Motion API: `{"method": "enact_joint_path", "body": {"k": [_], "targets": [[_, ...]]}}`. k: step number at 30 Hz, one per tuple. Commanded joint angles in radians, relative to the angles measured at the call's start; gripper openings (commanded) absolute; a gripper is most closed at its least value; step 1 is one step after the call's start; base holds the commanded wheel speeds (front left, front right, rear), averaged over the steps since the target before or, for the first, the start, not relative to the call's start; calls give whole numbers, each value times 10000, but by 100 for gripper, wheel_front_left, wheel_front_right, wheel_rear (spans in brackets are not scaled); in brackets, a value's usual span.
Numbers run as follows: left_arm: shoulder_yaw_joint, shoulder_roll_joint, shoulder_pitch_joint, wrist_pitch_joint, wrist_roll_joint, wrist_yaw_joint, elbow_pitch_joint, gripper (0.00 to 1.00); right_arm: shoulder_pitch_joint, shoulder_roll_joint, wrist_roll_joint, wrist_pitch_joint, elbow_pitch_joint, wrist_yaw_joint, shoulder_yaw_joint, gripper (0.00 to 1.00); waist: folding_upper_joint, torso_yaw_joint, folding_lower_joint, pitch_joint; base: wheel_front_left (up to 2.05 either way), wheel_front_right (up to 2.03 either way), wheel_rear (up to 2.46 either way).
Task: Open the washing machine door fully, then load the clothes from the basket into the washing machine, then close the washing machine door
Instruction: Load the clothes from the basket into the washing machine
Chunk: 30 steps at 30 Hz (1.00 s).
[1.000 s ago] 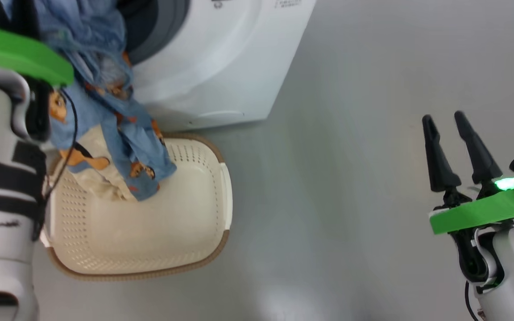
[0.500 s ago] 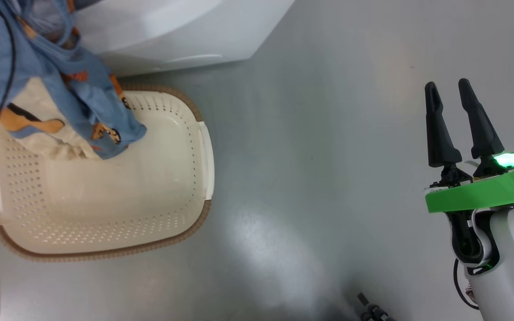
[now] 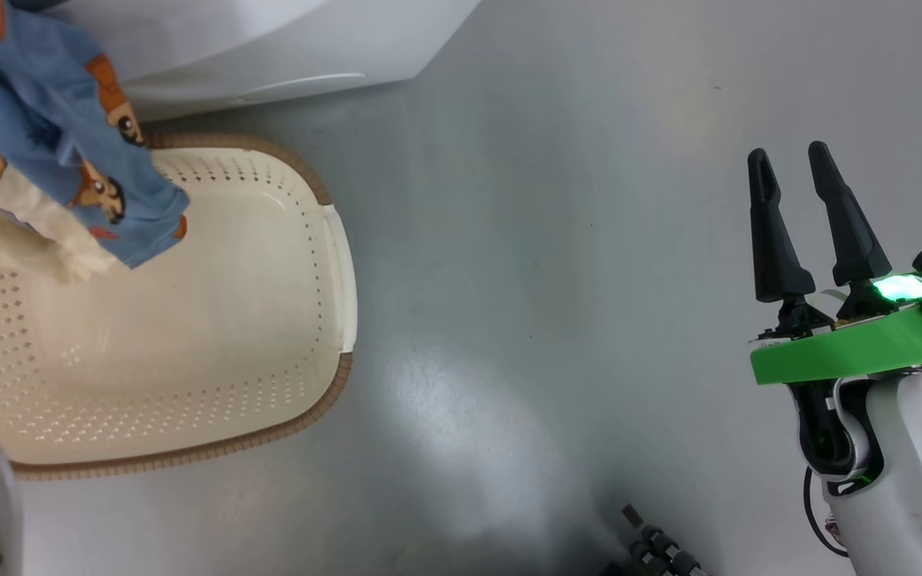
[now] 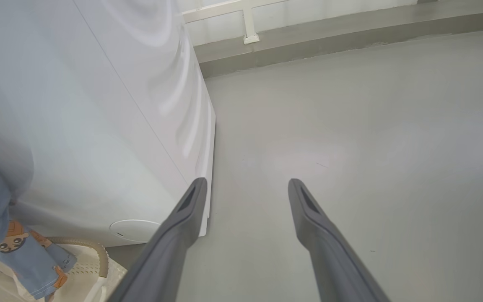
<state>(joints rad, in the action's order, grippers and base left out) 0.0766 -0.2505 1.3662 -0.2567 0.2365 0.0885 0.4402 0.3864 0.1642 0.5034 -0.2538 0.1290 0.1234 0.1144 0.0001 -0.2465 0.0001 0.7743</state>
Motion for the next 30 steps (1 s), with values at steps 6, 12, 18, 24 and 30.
{"method": "enact_joint_path", "body": {"k": [6, 12, 18, 24, 30], "targets": [[193, -53, -433, -51, -470, 140, 1387, 0, -187, 91, -69, -80, -60, 73, 241, 100, -1, 35, -1, -171, 0, 0, 0], [-55, -13, 109, 348, -643, 39, 4216, 0, -237, 143, -65, -80, 87, 73, 335, 100, -1, 54, -1, -404, 0, 0, 0], [-250, 0, 755, 1403, -625, -9, 5990, 100, -261, 174, -82, -80, 224, 73, 428, 100, -1, 58, -1, -561, 0, 0, 0], [-389, 54, 896, 1316, -620, 4, 6601, 100, -266, 174, -114, -80, 335, 73, 477, 100, -1, 80, -1, -755, 0, 0, 0], [-594, 212, 602, 348, -617, 124, 6731, 100, -314, 212, -142, -80, 450, 73, 523, 100, -1, 243, -1, -1101, 0, 0, 0]]}}
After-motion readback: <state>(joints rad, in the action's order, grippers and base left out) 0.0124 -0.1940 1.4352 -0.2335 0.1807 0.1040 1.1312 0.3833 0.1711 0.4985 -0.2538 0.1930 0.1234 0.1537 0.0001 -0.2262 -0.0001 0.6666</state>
